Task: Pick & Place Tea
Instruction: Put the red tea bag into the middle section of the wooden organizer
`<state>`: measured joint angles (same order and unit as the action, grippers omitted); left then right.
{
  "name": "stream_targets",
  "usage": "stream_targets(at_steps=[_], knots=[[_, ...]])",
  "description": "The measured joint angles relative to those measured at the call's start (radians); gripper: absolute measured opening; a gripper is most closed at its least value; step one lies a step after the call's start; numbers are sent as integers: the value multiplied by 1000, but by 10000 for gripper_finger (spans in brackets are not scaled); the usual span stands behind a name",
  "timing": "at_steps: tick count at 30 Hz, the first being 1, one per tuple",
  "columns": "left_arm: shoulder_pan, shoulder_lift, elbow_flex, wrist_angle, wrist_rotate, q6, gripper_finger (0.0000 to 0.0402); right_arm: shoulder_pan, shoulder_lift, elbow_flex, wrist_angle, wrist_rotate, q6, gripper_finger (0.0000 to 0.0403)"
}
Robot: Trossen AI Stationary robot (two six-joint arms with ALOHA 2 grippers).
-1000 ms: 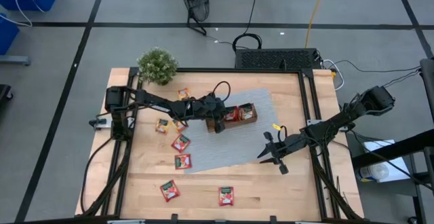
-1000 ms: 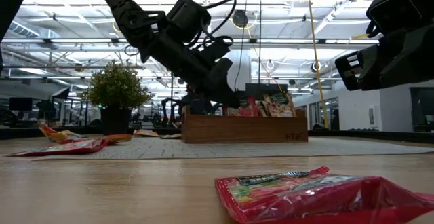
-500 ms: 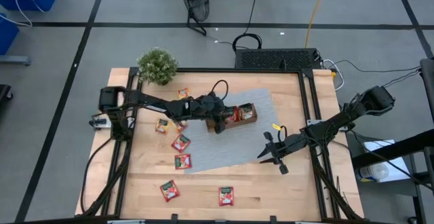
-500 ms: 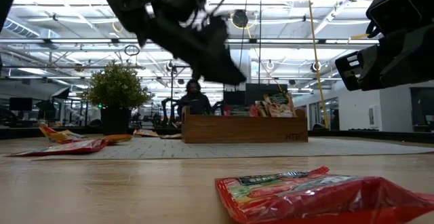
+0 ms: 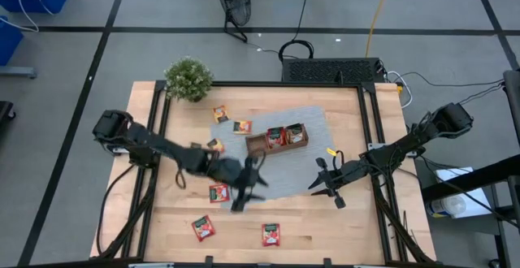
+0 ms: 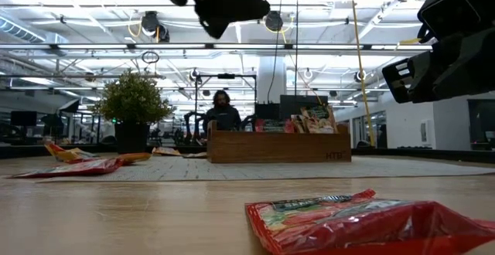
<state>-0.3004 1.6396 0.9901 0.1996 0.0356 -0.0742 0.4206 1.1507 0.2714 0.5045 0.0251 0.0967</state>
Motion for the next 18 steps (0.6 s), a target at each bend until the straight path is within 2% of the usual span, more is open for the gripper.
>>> stream_targets(at_steps=[5, 8, 11, 16, 18], knots=[[-123, 132, 1, 198, -37, -101, 208, 0, 0, 0, 5, 0, 0, 91], [-163, 248, 29, 229, -75, -108, 193, 0, 0, 0, 14, 0, -2, 91], [-179, 368, 89, 222, -83, -107, 151, 0, 0, 0, 31, 0, -4, 91], [-180, 509, 242, 178, 43, -90, 29, 0, 0, 0, 59, 0, -11, 91], [-180, 543, 301, 130, 72, -94, 12, 0, 0, 0, 61, 0, -11, 91]])
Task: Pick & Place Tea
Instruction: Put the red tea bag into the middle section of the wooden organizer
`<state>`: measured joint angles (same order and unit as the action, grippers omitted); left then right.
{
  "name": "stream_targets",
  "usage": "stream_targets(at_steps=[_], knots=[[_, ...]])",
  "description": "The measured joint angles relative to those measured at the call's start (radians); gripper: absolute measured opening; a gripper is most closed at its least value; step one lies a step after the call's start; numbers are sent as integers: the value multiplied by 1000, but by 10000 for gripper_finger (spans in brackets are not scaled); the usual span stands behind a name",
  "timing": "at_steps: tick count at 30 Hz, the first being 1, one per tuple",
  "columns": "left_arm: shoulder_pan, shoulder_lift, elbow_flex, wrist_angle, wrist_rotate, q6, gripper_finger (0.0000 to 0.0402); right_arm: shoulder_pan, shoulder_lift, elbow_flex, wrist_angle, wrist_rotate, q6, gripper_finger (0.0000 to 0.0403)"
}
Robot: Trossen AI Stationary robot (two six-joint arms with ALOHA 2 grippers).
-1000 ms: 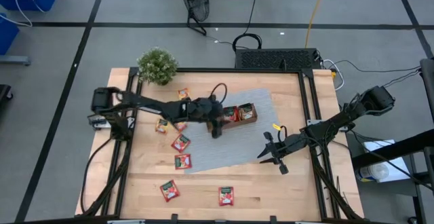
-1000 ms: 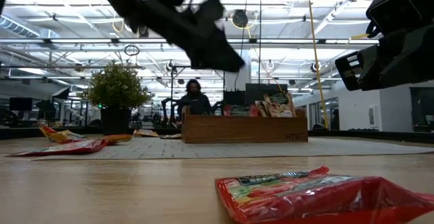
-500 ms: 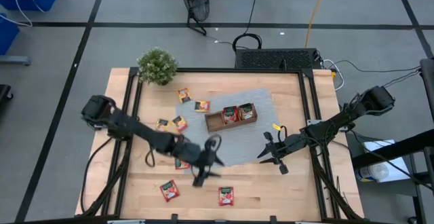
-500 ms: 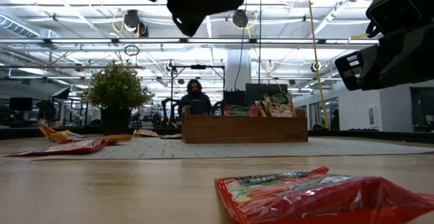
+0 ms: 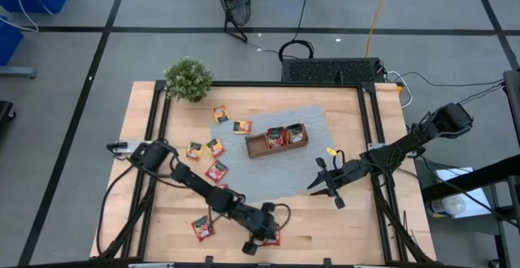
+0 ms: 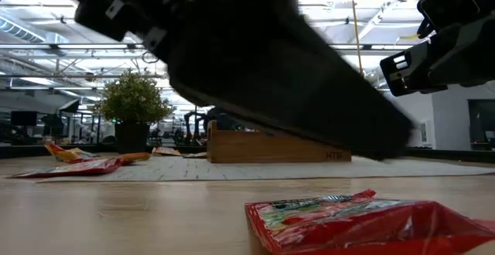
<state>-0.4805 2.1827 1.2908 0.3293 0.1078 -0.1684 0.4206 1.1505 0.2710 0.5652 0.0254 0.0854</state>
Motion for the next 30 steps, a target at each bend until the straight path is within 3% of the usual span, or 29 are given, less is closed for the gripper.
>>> stream_targets(at_steps=[6, 10, 15, 19, 24, 30], knots=[[-16, 48, 104, -254, -16, -71, 4, 0, 0, 0, 7, 0, 0, 91], [-23, 43, 106, -349, -35, -187, 8, 0, 0, 0, 8, 0, 0, 91], [-48, 3, 104, -481, -60, -229, 6, 0, 0, 0, 8, 0, 5, 91], [-72, -50, 100, -615, -115, -266, 3, 0, 0, 0, 8, 0, 7, 91], [-100, -127, 94, -821, -258, -330, 3, 0, 0, 0, 9, -1, 7, 91], [-105, -205, 95, -816, -322, -483, 23, 0, 0, 0, 12, 0, 7, 91]])
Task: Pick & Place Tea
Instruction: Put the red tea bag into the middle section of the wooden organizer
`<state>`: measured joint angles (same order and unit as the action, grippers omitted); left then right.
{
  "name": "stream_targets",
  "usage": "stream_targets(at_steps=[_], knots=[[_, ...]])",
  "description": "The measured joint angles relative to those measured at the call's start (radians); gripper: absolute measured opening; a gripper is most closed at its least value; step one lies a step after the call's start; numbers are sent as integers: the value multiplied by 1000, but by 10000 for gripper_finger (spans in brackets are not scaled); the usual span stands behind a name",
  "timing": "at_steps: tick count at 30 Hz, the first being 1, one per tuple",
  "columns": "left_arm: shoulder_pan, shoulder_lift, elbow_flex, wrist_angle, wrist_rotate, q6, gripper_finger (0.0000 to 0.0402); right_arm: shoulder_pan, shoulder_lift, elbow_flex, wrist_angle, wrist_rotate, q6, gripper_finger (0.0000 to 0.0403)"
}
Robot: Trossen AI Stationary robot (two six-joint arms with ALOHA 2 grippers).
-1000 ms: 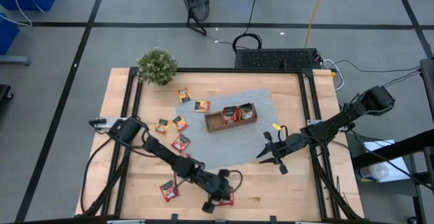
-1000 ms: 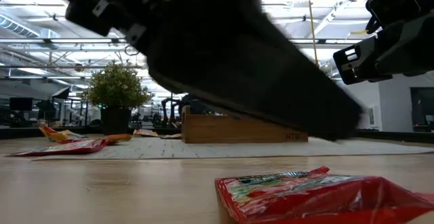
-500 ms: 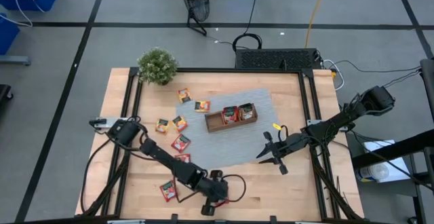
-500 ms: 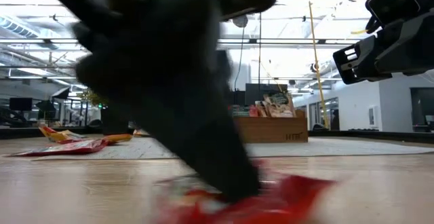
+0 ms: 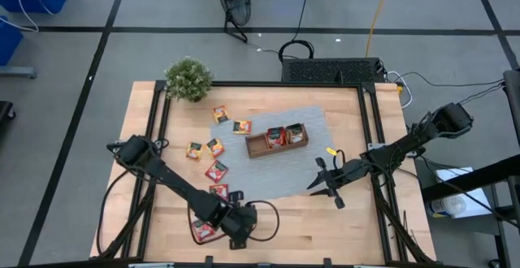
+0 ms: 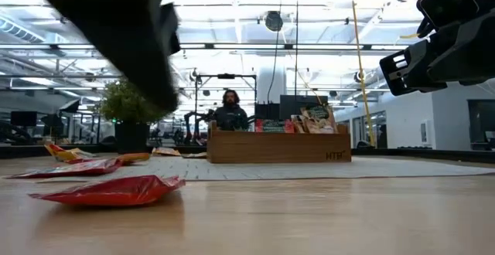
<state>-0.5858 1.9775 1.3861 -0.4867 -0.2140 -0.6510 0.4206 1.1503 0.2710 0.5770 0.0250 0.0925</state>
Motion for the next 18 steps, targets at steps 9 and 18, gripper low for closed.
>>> stream_targets(at_steps=[9, 18], knots=[[10, 15, 0, 97, 56, -157, 130, 0, 0, 0, 2, 0, 0, 91], [-19, 13, 132, 5, -37, 30, 147, 0, 0, 0, 3, 0, 0, 91]])
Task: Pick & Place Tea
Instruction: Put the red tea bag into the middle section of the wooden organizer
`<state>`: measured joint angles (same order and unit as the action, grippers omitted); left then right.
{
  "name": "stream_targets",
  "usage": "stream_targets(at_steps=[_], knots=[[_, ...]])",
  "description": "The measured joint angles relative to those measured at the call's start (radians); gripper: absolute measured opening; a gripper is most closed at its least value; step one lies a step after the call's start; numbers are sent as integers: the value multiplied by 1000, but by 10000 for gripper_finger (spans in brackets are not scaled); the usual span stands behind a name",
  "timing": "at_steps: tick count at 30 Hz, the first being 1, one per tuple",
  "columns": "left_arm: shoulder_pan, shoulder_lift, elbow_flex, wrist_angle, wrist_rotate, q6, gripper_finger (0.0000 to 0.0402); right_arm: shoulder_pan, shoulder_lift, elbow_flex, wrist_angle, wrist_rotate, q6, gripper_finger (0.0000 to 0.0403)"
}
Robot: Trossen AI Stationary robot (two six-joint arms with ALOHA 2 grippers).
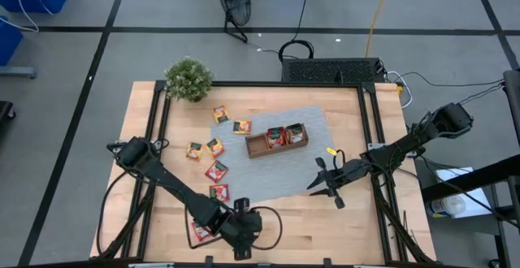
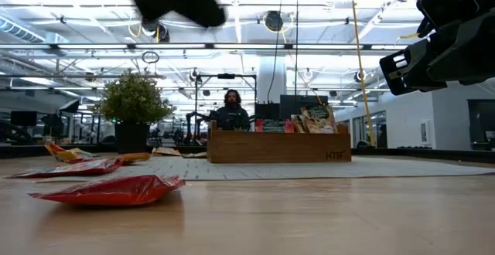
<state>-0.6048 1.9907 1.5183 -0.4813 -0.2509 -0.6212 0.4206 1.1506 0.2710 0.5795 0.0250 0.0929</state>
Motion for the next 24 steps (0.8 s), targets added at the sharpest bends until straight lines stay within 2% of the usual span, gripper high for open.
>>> stream_targets(at_steps=[2, 6, 11, 13, 15, 19, 24], knots=[[0, 0, 60, -84, -40, 37, 127, 0, 0, 0, 0, 0, 0, 91], [11, 22, 132, -267, -50, 59, 84, 0, 0, 0, 0, 0, 0, 91], [32, 128, 173, -539, 36, 39, 25, 0, 0, 0, -3, 0, 0, 91], [39, 157, 181, -565, 71, 51, 7, 0, 0, 0, -2, 0, 0, 91], [40, 178, 182, -563, 77, 84, 7, 0, 0, 0, -3, 0, 0, 91], [35, 183, 182, -553, 12, 152, 11, 0, 0, 0, -1, 0, 0, 91], [45, 182, 182, -488, 31, 57, 14, 0, 0, 0, -1, 0, 0, 91]])
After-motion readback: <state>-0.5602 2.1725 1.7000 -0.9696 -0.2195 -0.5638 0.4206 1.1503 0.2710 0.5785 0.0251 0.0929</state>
